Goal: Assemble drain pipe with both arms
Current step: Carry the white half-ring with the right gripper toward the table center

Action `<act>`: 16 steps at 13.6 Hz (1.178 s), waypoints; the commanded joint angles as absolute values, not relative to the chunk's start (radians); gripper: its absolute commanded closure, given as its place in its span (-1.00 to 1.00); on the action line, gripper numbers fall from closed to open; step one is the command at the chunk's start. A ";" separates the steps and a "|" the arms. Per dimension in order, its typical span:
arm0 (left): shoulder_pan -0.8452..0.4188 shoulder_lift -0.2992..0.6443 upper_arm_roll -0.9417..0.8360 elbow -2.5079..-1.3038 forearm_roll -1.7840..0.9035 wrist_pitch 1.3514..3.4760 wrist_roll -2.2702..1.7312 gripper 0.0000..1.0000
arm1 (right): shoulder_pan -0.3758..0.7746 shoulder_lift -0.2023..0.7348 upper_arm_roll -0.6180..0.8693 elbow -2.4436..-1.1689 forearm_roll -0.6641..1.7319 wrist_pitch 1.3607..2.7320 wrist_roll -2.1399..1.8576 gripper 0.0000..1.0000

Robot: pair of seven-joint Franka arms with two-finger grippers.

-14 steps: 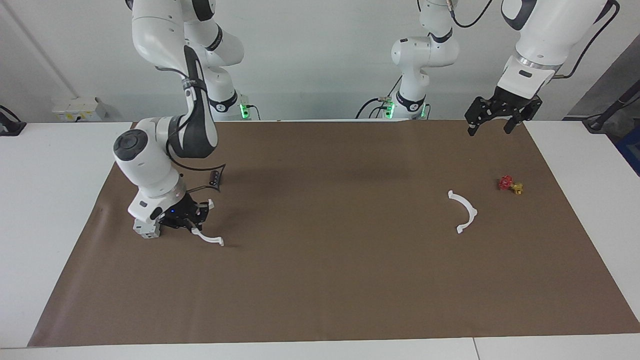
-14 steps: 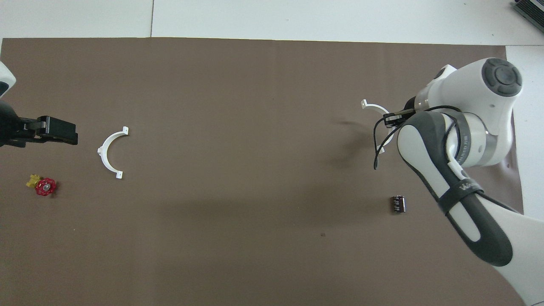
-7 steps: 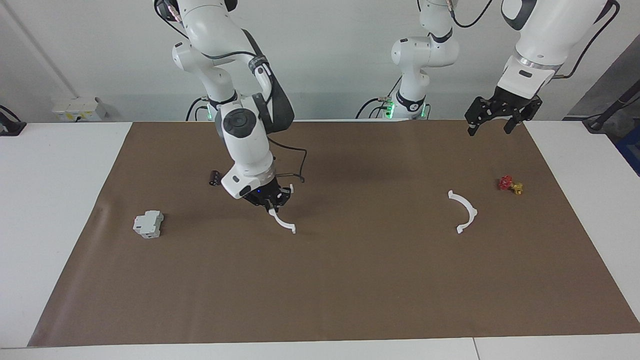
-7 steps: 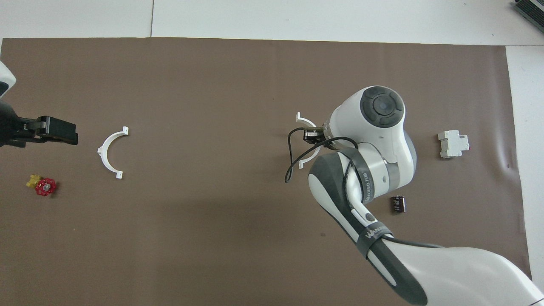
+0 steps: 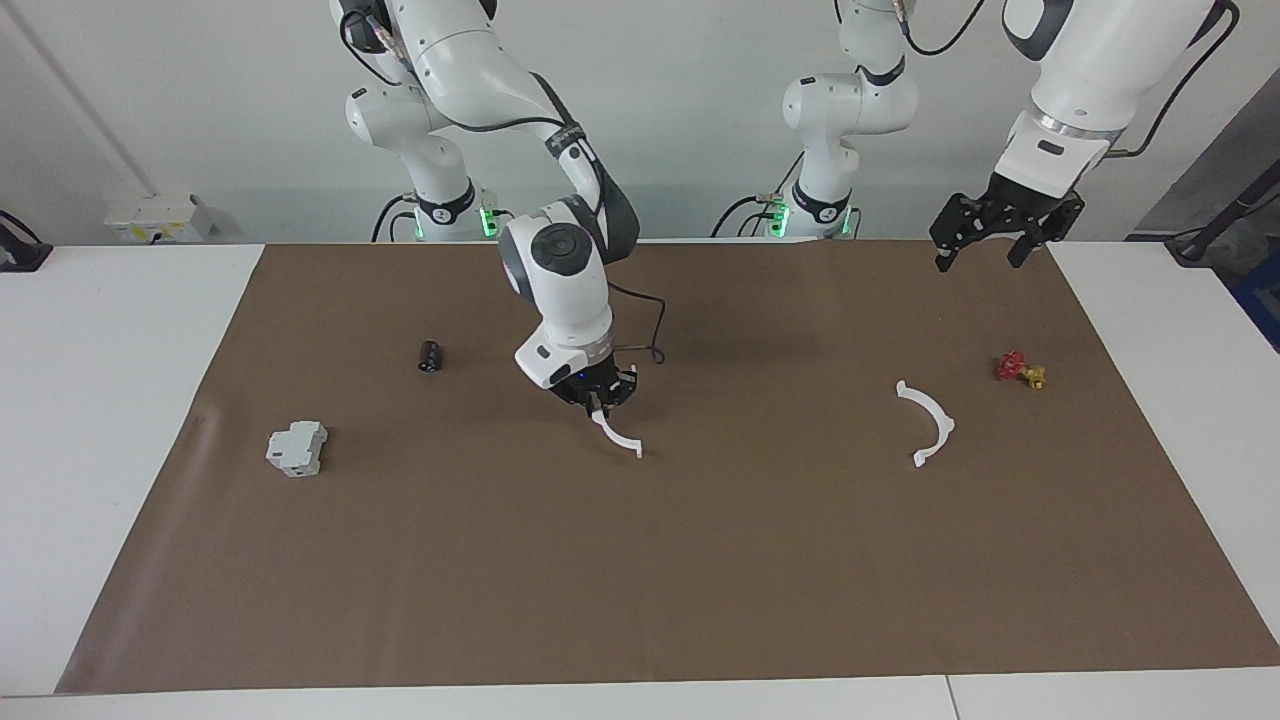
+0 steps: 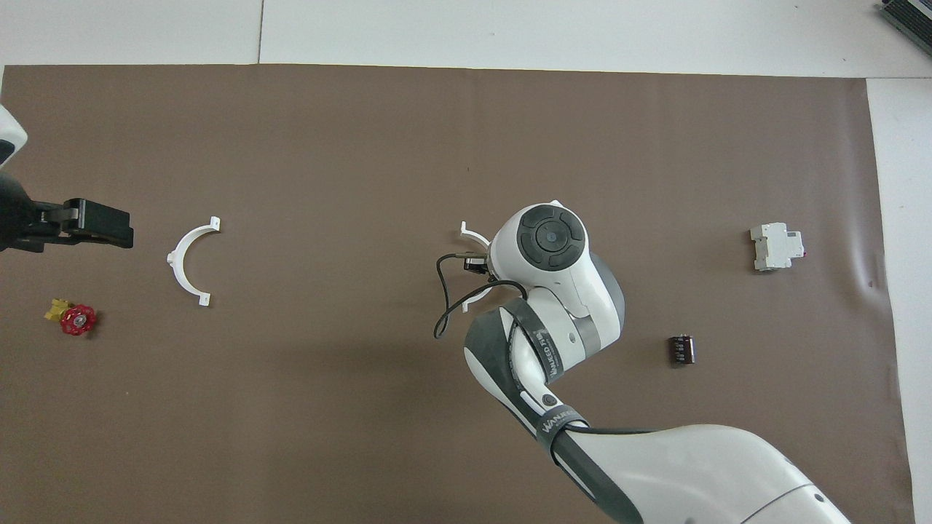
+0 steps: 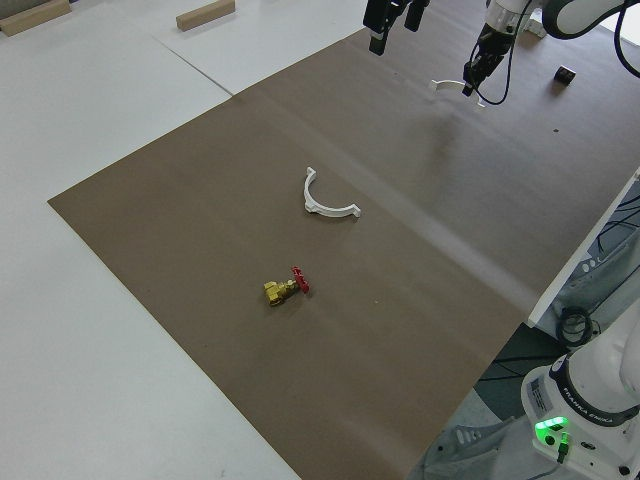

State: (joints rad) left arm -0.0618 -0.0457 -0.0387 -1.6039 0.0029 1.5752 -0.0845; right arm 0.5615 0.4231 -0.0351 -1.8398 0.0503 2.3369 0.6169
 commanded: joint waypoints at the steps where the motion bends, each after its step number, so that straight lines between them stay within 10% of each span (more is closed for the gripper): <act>1: -0.055 -0.067 -0.041 -1.626 -0.014 1.568 -0.092 -1.00 | 0.555 0.428 -0.037 -1.858 0.014 2.385 0.643 1.00; 7: -0.054 -0.067 -0.041 -1.626 -0.014 1.568 -0.092 -1.00 | 0.560 0.433 -0.038 -1.881 0.014 2.411 0.646 1.00; 9: -0.054 -0.067 -0.041 -1.626 -0.014 1.568 -0.092 -1.00 | 0.569 0.426 -0.038 -1.881 0.012 2.398 0.649 -0.99; 16: -0.055 -0.067 -0.041 -1.626 -0.014 1.568 -0.092 -1.00 | 0.442 0.203 -0.048 -1.844 0.009 2.179 0.508 -1.00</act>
